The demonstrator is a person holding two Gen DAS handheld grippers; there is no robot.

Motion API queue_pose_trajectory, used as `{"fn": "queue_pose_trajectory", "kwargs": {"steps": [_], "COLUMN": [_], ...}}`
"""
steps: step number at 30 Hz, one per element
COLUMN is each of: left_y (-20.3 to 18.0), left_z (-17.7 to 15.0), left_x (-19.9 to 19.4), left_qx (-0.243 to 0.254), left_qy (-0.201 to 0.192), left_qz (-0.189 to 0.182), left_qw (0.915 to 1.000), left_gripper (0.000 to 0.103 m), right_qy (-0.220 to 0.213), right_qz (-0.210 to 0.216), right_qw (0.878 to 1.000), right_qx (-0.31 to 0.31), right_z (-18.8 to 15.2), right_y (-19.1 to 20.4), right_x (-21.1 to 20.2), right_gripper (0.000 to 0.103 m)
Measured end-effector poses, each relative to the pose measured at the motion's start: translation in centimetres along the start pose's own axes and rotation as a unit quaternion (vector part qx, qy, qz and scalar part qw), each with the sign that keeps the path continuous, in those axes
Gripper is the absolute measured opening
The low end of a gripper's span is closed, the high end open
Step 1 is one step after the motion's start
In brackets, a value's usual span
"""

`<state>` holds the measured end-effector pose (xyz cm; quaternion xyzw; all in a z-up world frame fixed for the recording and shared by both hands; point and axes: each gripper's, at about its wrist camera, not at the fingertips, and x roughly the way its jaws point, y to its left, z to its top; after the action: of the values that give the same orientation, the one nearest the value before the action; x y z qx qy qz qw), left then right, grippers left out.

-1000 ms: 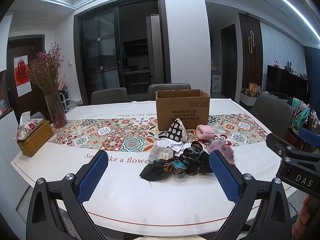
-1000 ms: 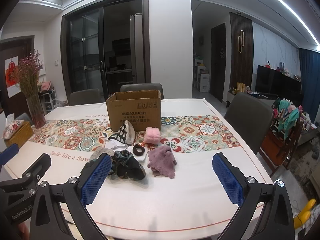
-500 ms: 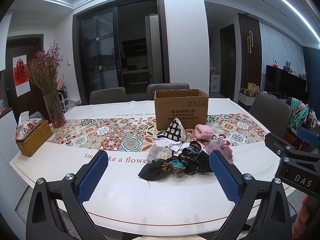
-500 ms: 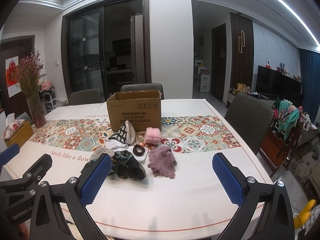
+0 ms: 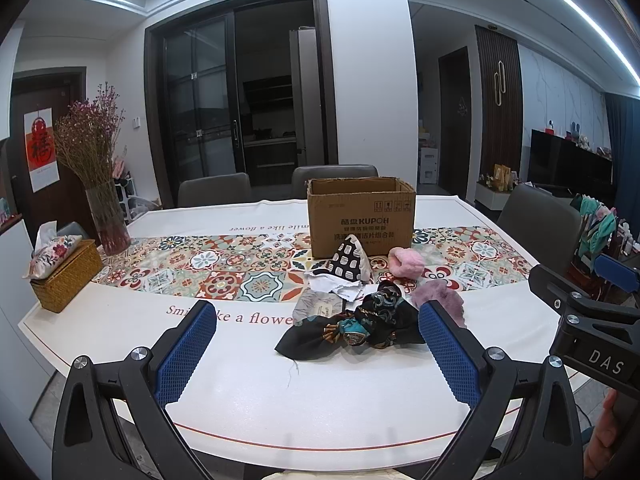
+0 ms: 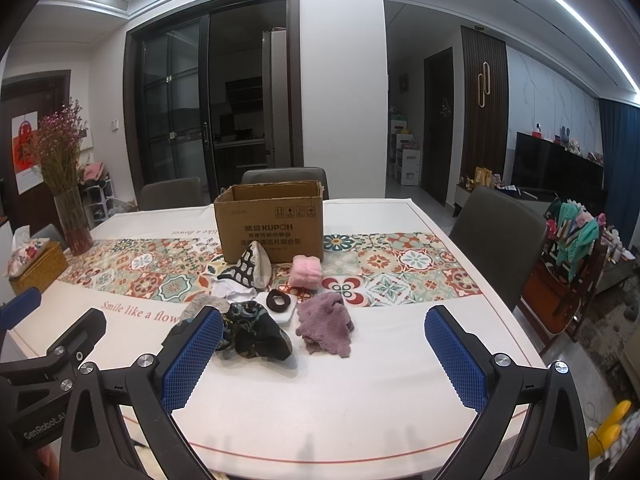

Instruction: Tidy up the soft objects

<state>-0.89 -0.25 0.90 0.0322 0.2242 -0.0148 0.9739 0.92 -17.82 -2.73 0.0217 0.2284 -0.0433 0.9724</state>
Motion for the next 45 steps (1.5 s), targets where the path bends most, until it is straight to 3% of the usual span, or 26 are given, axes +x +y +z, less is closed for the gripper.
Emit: {"fn": "queue_pose_trajectory", "kwargs": {"steps": [30,45], "left_y": [-0.1,-1.7], "left_z": [-0.1,-0.3], "left_x": [0.2,2.8], "left_qx": [-0.001,0.011], "left_qy": [0.003,0.02], "left_qz": [-0.003,-0.015], "left_qw": [1.0,0.9996], "left_gripper": [0.103,0.102], "right_qy": [0.002,0.029], "right_qz": [0.002,0.015], "right_qw": [1.0,0.999], "right_qx": [0.001,0.014], "right_z": [1.0,-0.1], "right_y": [0.1,-1.7], "right_x": [-0.9,4.1], "right_gripper": [0.102,0.102]}}
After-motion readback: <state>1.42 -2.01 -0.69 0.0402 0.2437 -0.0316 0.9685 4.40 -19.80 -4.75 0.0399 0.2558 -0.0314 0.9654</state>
